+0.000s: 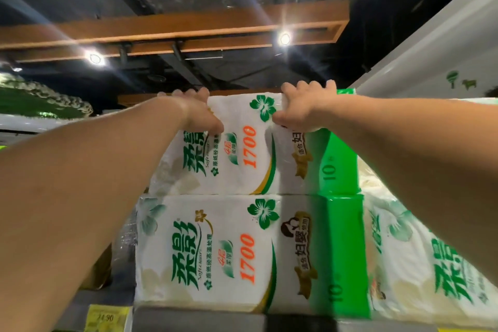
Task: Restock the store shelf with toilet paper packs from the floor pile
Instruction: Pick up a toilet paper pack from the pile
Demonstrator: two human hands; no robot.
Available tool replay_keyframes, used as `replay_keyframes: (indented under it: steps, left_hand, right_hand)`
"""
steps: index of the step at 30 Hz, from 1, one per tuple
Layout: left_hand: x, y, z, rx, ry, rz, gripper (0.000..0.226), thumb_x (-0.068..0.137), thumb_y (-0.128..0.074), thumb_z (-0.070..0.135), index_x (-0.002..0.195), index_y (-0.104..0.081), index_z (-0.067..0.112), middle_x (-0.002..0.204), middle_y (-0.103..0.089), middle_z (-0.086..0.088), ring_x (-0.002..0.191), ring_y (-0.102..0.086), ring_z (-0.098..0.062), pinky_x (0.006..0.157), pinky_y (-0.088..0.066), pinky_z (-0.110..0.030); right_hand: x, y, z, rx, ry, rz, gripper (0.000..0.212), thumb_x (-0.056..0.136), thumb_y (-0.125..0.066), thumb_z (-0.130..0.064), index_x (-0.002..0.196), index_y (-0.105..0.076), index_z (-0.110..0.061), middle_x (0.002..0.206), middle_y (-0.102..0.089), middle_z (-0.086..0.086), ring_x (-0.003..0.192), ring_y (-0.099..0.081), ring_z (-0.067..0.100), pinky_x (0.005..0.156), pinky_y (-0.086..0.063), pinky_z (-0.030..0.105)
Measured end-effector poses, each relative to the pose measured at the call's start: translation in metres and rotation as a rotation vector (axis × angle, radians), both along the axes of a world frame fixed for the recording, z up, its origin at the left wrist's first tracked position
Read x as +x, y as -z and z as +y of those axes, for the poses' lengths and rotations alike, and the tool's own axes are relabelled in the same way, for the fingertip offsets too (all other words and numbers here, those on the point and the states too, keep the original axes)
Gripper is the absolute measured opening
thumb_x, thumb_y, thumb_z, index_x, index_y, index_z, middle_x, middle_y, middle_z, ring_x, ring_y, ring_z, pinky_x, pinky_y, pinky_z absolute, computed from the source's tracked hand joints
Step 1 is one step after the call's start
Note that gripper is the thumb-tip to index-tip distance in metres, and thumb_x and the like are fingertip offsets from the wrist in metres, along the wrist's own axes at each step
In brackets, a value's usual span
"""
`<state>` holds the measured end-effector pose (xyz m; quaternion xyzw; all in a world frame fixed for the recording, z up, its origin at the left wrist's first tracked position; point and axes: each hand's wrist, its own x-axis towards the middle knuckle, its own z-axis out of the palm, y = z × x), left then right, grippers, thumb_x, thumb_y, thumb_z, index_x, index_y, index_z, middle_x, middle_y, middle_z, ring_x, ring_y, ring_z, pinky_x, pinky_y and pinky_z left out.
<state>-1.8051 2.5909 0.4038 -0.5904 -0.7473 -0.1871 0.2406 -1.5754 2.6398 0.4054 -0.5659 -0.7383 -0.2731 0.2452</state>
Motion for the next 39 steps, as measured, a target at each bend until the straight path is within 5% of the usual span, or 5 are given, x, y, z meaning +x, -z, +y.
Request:
replay_keyframes:
  steps: [3,6,10,21,39]
  left_hand:
    - [0.019,0.022,-0.006,0.082,-0.115,0.015,0.099,0.091,-0.062,0.049,0.161,-0.001,0.016,0.167,-0.012,-0.015,0.154,-0.007,-0.041,0.124,-0.007,-0.059]
    - [0.056,0.052,-0.021,0.106,-0.038,0.073,0.107,0.091,-0.063,0.047,0.161,0.013,0.020,0.170,0.009,-0.009,0.155,0.007,-0.038,0.123,-0.001,-0.058]
    - [0.124,0.099,-0.044,0.104,0.079,0.150,0.106,0.084,-0.064,0.046,0.161,0.005,0.022,0.168,-0.001,-0.010,0.153,-0.002,-0.040,0.121,-0.012,-0.060]
    - [0.248,0.247,-0.083,-0.126,0.208,0.073,0.104,0.084,-0.065,0.049,0.162,-0.003,0.023,0.166,-0.009,-0.013,0.152,-0.007,-0.038,0.120,-0.016,-0.058]
    - [0.282,0.536,-0.134,-0.609,0.234,-0.057,0.095,0.087,-0.063,0.049,0.160,-0.010,0.021,0.162,-0.018,-0.013,0.146,-0.018,-0.036,0.115,-0.024,-0.054]
  right_hand:
    - [0.003,0.026,-0.009,0.062,-0.028,-0.067,0.081,0.098,-0.042,-0.052,0.162,-0.004,-0.018,0.168,-0.012,0.013,0.155,-0.007,0.035,0.122,-0.003,0.062]
    - [0.035,0.064,-0.036,0.071,-0.093,-0.102,0.084,0.094,-0.051,-0.055,0.161,-0.013,-0.023,0.170,-0.006,0.012,0.155,-0.004,0.038,0.121,-0.008,0.063]
    - [0.099,0.125,-0.067,0.003,-0.068,-0.076,0.075,0.092,-0.052,-0.058,0.153,-0.030,-0.023,0.158,-0.027,0.016,0.146,-0.023,0.040,0.117,-0.021,0.062]
    - [0.215,0.258,-0.113,-0.123,-0.126,-0.036,0.069,0.093,-0.053,-0.055,0.150,-0.035,-0.022,0.158,-0.029,0.015,0.144,-0.025,0.040,0.112,-0.027,0.058]
    - [0.271,0.549,-0.176,-0.648,-0.119,0.013,0.070,0.091,-0.058,-0.052,0.148,-0.038,-0.018,0.153,-0.034,0.016,0.137,-0.031,0.040,0.106,-0.032,0.053]
